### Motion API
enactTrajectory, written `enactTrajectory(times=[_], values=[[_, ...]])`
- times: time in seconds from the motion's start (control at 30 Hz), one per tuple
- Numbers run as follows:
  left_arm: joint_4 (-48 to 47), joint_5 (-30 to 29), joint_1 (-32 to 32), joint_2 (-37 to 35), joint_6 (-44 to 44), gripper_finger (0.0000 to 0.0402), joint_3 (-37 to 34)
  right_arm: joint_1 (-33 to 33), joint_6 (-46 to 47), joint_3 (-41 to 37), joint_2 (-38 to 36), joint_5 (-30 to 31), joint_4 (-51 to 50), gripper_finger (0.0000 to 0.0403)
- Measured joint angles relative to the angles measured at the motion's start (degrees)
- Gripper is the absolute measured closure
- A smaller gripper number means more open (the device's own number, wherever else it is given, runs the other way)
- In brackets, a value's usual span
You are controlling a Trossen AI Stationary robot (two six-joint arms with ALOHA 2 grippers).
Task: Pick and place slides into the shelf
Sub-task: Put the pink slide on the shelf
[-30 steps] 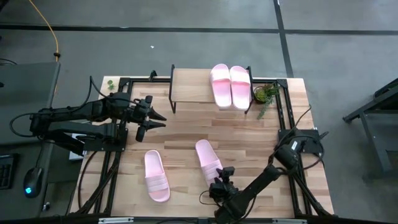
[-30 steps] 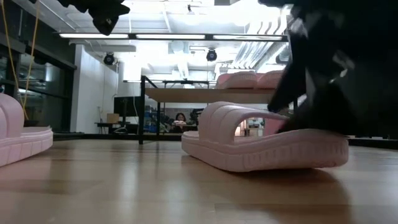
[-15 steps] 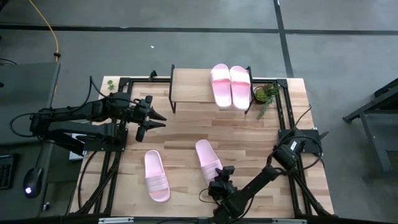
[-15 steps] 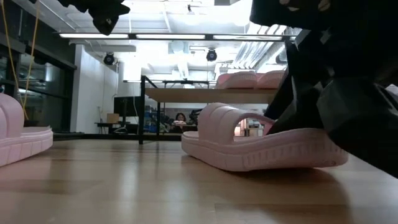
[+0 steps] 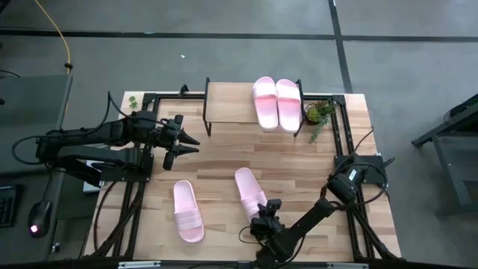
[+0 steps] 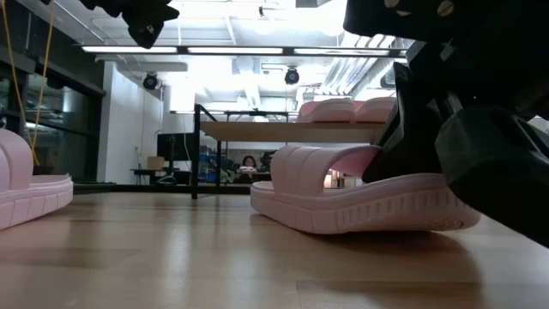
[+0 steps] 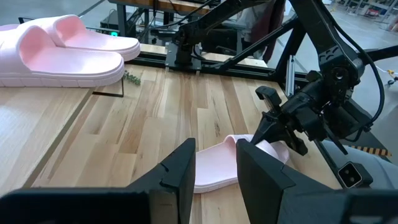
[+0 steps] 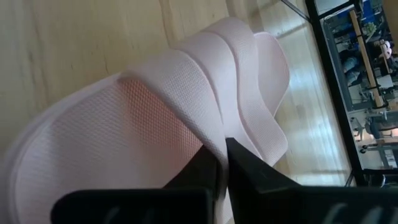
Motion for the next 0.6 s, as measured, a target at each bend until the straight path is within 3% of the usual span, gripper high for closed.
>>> enactTrajectory(times=[0.6], values=[[0.0,0.0,0.0,0.0,0.0,0.03,0.0,-0.4,0.9,0.0,0.0,1.1,-2.1,0.0401]])
